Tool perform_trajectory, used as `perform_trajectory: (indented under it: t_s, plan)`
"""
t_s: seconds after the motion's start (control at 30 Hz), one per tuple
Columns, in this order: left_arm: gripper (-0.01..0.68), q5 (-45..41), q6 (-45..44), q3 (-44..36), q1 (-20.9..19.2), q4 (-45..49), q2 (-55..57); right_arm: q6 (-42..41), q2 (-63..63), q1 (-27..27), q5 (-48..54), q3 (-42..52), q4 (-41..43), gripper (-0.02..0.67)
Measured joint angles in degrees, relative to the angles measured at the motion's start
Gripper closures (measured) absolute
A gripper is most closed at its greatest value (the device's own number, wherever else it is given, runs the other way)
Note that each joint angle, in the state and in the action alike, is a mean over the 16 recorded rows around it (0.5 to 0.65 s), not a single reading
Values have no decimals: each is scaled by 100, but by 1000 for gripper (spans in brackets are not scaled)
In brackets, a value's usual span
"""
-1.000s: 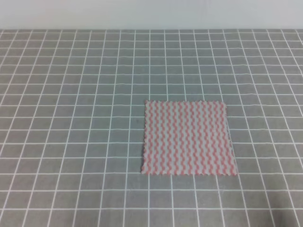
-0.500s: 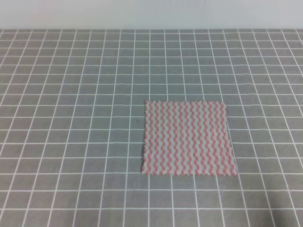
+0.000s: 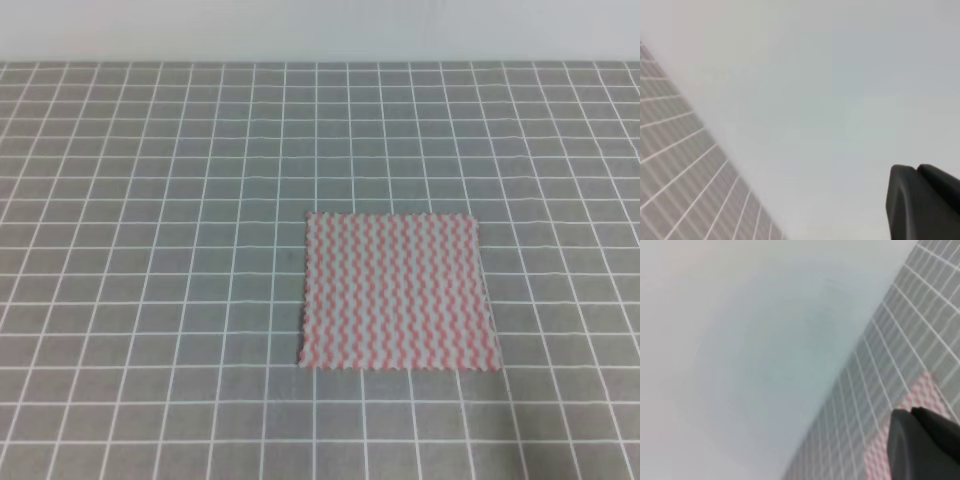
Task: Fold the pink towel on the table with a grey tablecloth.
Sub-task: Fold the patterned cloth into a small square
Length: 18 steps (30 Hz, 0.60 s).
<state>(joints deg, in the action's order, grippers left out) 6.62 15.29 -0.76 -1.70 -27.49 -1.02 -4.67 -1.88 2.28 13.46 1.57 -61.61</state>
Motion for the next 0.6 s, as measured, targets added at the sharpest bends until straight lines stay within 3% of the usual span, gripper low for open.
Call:
perform_trajectory:
  t_s: [0.2, 0.6]
  plan:
    - [674, 377, 434, 9, 0, -660, 13, -85, 12, 0, 101, 0, -1288, 665]
    - [675, 927, 331, -17, 0, -654, -11, -701, 49, 0, 857, -43, -1348, 666]
